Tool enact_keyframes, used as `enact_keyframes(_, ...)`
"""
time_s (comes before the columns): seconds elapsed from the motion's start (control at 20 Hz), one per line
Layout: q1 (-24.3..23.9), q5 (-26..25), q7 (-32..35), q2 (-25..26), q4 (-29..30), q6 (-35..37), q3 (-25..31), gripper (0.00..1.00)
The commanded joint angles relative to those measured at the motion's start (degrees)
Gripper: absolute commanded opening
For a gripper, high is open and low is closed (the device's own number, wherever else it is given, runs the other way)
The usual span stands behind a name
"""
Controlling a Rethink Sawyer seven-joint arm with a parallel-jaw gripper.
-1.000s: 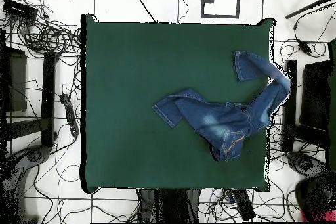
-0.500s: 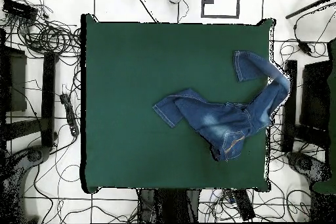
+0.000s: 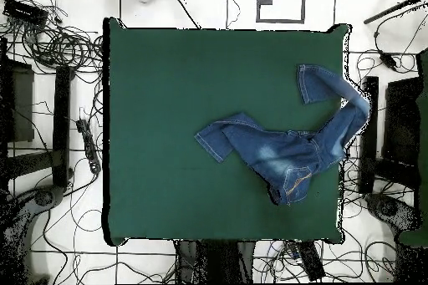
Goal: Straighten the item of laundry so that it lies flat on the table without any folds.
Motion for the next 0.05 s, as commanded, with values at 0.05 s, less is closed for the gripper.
enact_keyframes(0.05,16.7,17.2,10.2,6.8,2.6,3.1,-8.7,1.0)
